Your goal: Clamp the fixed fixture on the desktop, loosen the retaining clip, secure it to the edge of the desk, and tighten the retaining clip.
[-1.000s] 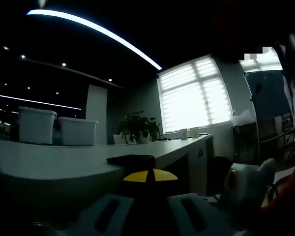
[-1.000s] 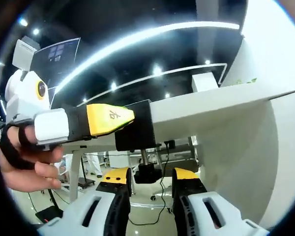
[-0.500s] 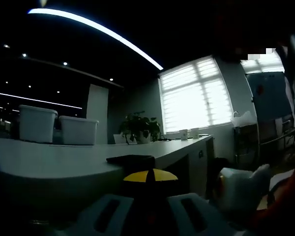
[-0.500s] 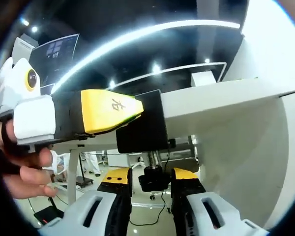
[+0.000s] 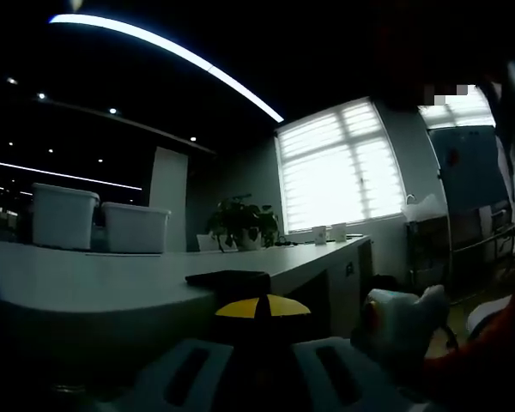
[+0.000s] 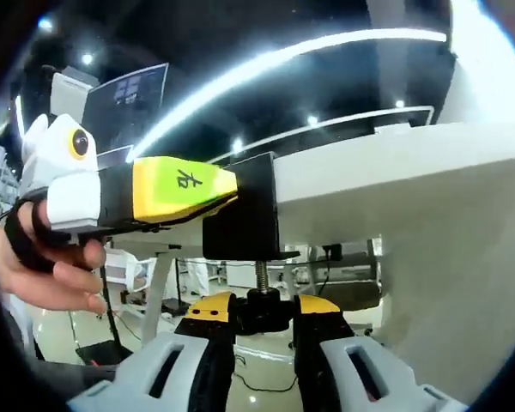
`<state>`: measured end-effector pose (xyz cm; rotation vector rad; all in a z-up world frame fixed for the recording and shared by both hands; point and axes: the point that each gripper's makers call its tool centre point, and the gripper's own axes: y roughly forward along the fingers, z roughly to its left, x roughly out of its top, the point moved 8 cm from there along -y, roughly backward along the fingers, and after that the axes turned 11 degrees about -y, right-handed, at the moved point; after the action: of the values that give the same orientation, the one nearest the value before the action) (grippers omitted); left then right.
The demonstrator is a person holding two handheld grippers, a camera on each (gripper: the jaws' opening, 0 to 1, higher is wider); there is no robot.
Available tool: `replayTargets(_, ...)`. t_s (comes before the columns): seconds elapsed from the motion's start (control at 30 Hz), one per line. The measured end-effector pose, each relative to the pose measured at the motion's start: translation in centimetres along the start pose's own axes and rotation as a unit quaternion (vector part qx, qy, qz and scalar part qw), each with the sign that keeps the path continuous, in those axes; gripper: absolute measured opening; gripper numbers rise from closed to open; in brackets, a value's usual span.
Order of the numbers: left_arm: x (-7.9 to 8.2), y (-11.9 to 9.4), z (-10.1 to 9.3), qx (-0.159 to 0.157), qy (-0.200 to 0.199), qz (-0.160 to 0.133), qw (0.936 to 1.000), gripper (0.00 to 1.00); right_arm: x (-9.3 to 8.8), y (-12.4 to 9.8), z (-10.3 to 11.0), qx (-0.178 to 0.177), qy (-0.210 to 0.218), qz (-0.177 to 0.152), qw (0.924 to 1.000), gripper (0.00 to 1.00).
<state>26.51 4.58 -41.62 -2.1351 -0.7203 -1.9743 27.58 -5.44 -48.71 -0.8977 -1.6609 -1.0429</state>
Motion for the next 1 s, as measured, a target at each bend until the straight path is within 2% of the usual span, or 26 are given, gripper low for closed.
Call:
replayTargets(0.03, 0.0, 0.0, 0.0, 0.0, 0.0, 0.0, 1.0, 0.01, -0.1, 0.0, 0.0, 0.025, 0.009, -0.002, 0.9996, 0.25)
replayTargets(0.07, 0.0, 0.0, 0.0, 0.0, 0.0, 0.0, 1.0, 0.01, -0.1, 0.1, -0.4, 0.045, -0.003, -0.005, 0.999, 0.25)
replayTargets(0.17, 0.0, 0.0, 0.0, 0.001, 0.002, 0.001, 1.0, 0.01, -0.4, 0.3, -0.9, 0.079, 0.012, -0.011, 0.9968, 0.25)
replayTargets(0.3, 0.0, 0.0, 0.0, 0.001, 0.004, 0.004, 1.0, 0.01, -0.5, 0.4, -1.1, 0.09, 0.011, -0.01, 0.9958, 0.25)
replayTargets(0.37, 0.1, 0.0, 0.0, 0.0, 0.005, 0.005, 1.0, 0.01, -0.5, 0.4, -0.8, 0.083, 0.006, -0.007, 0.9965, 0.25)
replayTargets(0.53, 0.1, 0.0, 0.0, 0.0, 0.012, 0.006, 0.9999, 0.01, -1.3, 0.2, 0.3, 0.042, -0.061, 0.012, 0.9972, 0.29)
replayTargets(0.63, 0.1, 0.0, 0.0, -0.001, 0.015, 0.007, 0.9999, 0.01, -1.2, -0.2, 0.9, 0.019, -0.044, 0.006, 0.9988, 0.39)
replayTargets(0.73, 0.0, 0.0, 0.1, -0.002, 0.01, 0.004, 0.9999, 0.01, -0.7, -0.6, 1.3, -0.031, 0.001, -0.003, 0.9995, 0.4)
replayTargets(0.77, 0.0, 0.0, 0.1, -0.001, 0.009, 0.003, 0.9999, 0.01, -0.6, -0.7, 1.3, -0.066, 0.009, -0.004, 0.9978, 0.41)
replayTargets(0.8, 0.0, 0.0, 0.1, -0.001, 0.009, 0.003, 1.0, 0.01, -0.6, -0.9, 1.0, -0.112, 0.005, 0.009, 0.9937, 0.41)
replayTargets(0.83, 0.0, 0.0, 0.1, -0.001, 0.008, 0.002, 1.0, 0.01, -0.7, -1.2, 1.0, -0.158, 0.007, 0.035, 0.9868, 0.4)
replayTargets(0.87, 0.0, 0.0, 0.1, -0.001, 0.008, 0.002, 1.0, 0.01, -0.7, -1.2, 1.4, -0.171, 0.022, 0.044, 0.984, 0.4)
replayTargets(0.9, 0.0, 0.0, 0.1, -0.002, 0.007, 0.002, 1.0, 0.01, -0.6, -0.9, 2.0, -0.168, 0.033, 0.046, 0.9842, 0.39)
replayTargets(1.0, 0.0, 0.0, 0.1, -0.001, 0.009, 0.004, 0.9999, 0.01, -0.1, -0.4, 3.1, -0.167, 0.017, 0.042, 0.9849, 0.38)
